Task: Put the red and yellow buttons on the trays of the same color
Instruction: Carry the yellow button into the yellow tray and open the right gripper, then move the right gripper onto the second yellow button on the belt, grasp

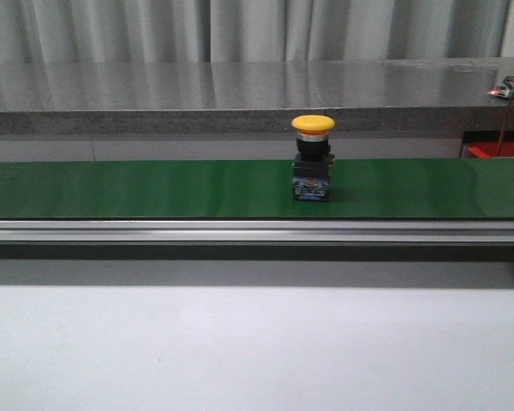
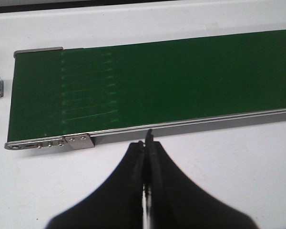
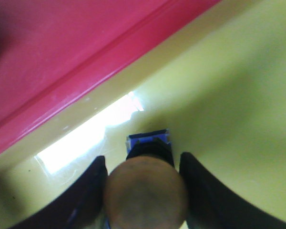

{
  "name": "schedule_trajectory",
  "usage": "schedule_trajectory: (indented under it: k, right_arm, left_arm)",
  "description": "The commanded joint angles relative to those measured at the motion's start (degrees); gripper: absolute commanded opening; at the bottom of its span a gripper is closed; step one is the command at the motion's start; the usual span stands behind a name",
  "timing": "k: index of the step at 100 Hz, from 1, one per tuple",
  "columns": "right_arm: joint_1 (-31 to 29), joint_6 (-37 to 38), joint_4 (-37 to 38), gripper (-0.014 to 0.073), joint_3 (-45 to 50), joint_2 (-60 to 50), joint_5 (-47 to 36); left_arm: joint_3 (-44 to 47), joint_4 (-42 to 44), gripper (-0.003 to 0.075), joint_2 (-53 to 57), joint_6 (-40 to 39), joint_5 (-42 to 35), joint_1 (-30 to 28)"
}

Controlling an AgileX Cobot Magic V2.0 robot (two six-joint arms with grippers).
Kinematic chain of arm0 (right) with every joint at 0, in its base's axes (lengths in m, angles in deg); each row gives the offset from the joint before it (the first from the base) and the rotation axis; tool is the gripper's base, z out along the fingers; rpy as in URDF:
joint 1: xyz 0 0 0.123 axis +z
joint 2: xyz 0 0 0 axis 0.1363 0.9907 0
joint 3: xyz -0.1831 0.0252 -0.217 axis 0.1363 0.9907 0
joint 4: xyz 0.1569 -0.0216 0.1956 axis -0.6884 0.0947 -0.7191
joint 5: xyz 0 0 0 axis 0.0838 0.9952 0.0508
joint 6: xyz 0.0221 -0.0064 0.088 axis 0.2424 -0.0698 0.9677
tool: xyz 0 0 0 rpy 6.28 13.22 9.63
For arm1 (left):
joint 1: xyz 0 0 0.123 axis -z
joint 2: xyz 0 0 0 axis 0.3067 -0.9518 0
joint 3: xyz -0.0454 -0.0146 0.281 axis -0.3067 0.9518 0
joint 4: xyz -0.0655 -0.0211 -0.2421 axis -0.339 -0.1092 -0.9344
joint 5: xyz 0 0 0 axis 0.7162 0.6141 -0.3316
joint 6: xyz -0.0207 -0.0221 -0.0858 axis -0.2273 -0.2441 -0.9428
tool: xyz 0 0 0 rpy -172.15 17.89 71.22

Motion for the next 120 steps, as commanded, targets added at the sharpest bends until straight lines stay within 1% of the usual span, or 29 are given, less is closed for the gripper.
schedule_trajectory:
  k: [1,7,12,16,17,19,20,21,24,29,33,52,62,75,85,96,107,120]
  right_arm:
    - [-0.3,0.0,-0.7,0.0171,-1.6,-1.9,-2.7]
    - [-0.3,0.0,-0.7,0.0195,-1.6,-1.2,-2.8]
    - [-0.3,0.0,-0.6,0.026,-1.6,-0.8,-2.5]
    - [-0.3,0.0,-0.6,0.0349,-1.6,-0.6,-2.0]
    - [-0.3,0.0,-0.6,0.0383,-1.6,-0.5,-2.0]
    - [-0.3,0.0,-0.6,0.0417,-1.6,-0.4,-1.9]
    - [-0.3,0.0,-0.6,0.0468,-1.6,-0.4,-1.8]
    - [-0.3,0.0,-0.6,0.0468,-1.6,-0.4,-1.8]
    - [-0.3,0.0,-0.6,0.0544,-1.6,-0.4,-1.8]
    - [-0.3,0.0,-0.3,0.0622,-1.6,-0.9,-1.8]
    - [-0.3,0.0,-0.2,0.065,-1.6,-1.5,-2.1]
    - [-0.3,0.0,-0.1,0.0615,-1.9,-6.5,-3.1]
    - [-0.3,0.0,0.2,0.0596,-2.2,-9.4,-1.9]
    - [1.6,-1.2,0.2,0.0587,-2.2,-14.3,1.0]
    - [4.7,-5.7,-1.4,0.0587,-2.2,-17.7,3.7]
    - [8.6,-10.0,-4.8,0.0587,-2.2,-20.3,6.8]
    - [13.5,-11.7,-7.3,0.0587,-2.2,-21.3,8.2]
    - [19.4,-12.3,-7.7,0.0587,-2.2,-21.4,9.4]
  left_arm:
    - [-1.4,-1.6,-0.002,0.7,-0.5,-3.3,0.5]
    - [-1.4,-1.6,-0.002,0.7,-0.5,-3.3,0.5]
    - [-1.4,-1.6,-0.002,0.7,-0.5,-3.3,0.5]
    - [-1.4,-1.6,-0.0019,0.7,-0.5,-3.3,0.5]
    - [-1.4,-1.6,-0.002,0.7,-0.5,-3.3,0.5]
    - [-1.4,-1.6,-0.002,0.7,-0.5,-3.3,0.5]
    - [-1.4,-1.6,-0.0019,0.7,-0.5,-3.3,0.5]
    - [-1.4,-1.6,-0.002,0.7,-0.5,-3.3,0.5]
    - [-1.4,-1.6,-0.002,0.7,-0.5,-3.3,0.5]
    - [-1.4,-1.6,-0.002,0.7,-0.5,-3.3,0.5]
    - [-1.4,-1.6,-0.002,0.7,-0.5,-3.3,0.5]
    - [-1.4,-1.6,-0.002,0.7,-0.5,-3.3,0.5]
    - [-1.4,-1.6,-0.002,0.7,-0.5,-3.3,0.5]
    - [-1.4,-1.6,-0.002,0.7,-0.5,-3.3,0.5]
    - [-1.4,-1.6,-0.002,0.7,-0.5,-3.3,0.5]
    - [-1.4,-1.6,-0.002,0.7,-0.5,-3.3,0.5]
    - [-1.4,-1.6,-0.002,0.7,-0.5,-3.3,0.5]
    - [-1.4,-1.6,-0.002,0.7,-0.5,-3.3,0.5]
